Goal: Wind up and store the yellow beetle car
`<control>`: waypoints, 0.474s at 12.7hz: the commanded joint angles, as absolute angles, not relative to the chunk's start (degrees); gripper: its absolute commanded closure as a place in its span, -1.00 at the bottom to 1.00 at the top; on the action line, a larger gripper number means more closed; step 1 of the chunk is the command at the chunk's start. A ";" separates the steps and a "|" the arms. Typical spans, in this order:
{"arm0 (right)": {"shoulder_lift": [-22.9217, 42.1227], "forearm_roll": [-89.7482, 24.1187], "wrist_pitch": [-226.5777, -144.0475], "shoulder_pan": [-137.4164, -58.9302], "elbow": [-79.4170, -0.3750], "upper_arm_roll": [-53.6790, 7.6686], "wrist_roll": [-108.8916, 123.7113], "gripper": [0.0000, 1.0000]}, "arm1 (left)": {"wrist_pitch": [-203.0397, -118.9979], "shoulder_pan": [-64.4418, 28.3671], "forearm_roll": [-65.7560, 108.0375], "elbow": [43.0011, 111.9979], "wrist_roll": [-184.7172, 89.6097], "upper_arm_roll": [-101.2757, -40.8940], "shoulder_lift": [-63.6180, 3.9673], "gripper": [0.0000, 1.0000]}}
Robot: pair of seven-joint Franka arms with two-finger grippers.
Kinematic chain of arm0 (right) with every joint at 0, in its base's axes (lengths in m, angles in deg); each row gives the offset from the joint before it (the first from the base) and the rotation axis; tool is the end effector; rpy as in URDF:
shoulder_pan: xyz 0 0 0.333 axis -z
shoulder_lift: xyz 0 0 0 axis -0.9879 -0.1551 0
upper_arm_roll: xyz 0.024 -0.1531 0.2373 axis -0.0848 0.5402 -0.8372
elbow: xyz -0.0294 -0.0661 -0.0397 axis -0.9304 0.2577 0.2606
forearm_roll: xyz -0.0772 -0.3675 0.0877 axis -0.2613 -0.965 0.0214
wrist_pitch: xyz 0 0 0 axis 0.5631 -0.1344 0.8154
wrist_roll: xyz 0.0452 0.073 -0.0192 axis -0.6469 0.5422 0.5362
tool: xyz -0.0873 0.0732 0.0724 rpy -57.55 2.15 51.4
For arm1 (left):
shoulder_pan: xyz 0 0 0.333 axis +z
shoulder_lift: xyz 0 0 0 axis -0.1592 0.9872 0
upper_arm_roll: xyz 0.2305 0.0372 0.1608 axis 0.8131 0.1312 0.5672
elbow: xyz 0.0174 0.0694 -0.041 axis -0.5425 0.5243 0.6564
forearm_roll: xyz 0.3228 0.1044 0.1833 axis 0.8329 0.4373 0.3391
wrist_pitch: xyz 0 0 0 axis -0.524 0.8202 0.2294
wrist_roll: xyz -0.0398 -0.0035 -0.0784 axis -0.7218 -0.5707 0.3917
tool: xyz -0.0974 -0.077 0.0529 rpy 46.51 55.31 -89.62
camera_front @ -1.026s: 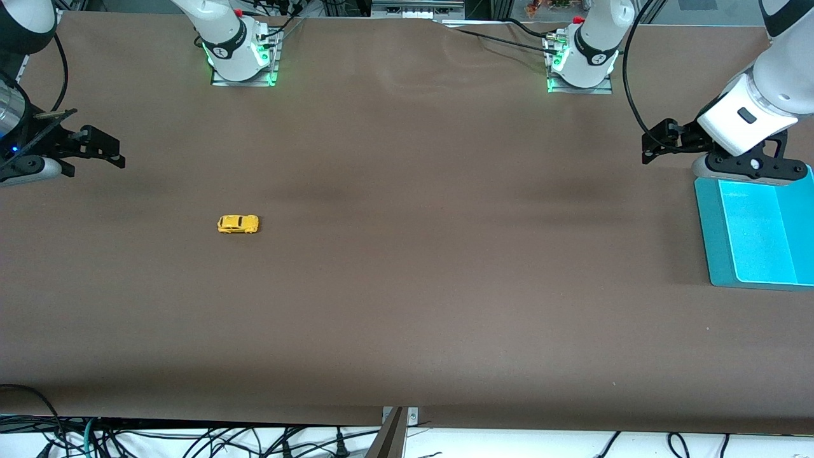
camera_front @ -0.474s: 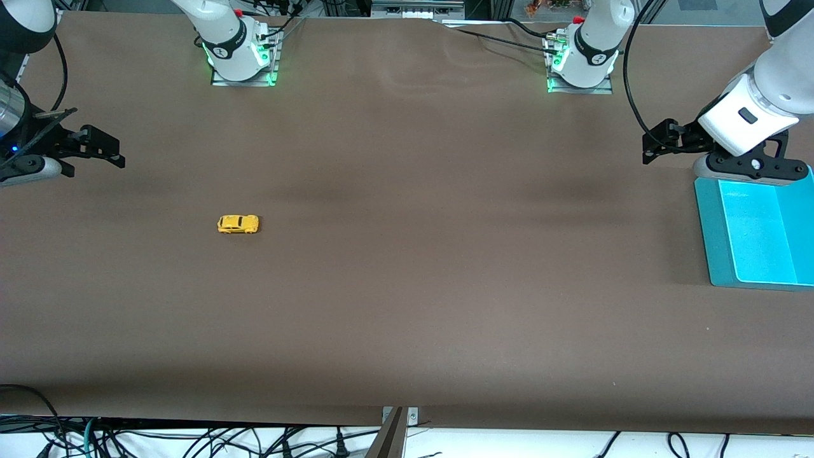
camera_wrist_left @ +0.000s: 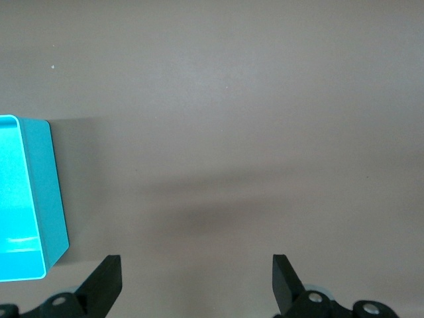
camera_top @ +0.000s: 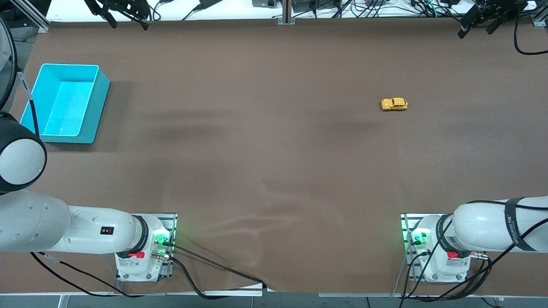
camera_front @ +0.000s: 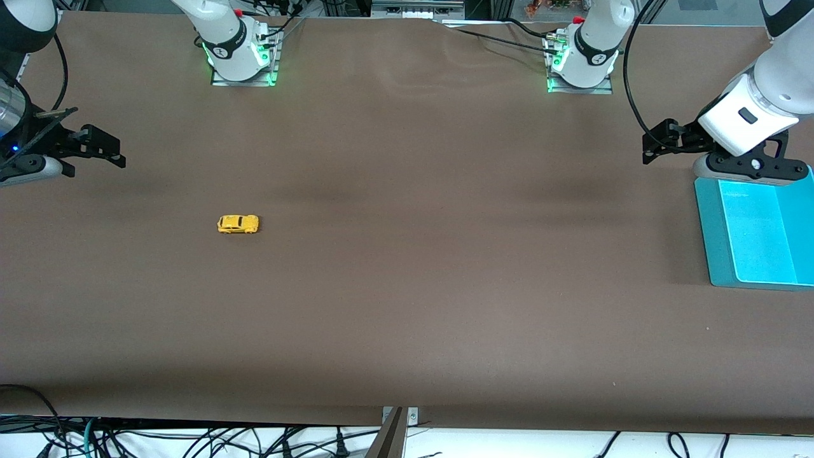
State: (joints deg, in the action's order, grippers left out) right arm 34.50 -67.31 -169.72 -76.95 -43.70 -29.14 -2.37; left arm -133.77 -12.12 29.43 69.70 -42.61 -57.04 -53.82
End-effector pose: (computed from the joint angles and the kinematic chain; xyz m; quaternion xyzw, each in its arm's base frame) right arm 0.5452 -0.0277 0.4888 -0.9952 -0.0952 0.0092 0.0226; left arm 0.5459 -0.0698 0.5340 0.9982 -0.0491 -0.0328 0.0048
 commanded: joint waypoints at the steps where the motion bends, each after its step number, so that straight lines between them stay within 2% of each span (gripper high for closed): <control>1: 34.65 -66.23 -169.19 -77.03 -42.74 -29.16 -3.47 -1.00 | -132.98 -11.89 30.48 69.19 -42.33 -57.24 -54.04 -1.00; 6: 35.00 -66.23 -168.74 -77.03 -42.65 -29.07 -3.55 -1.00 | -132.89 -11.80 30.48 69.19 -42.33 -57.24 -53.95 -1.00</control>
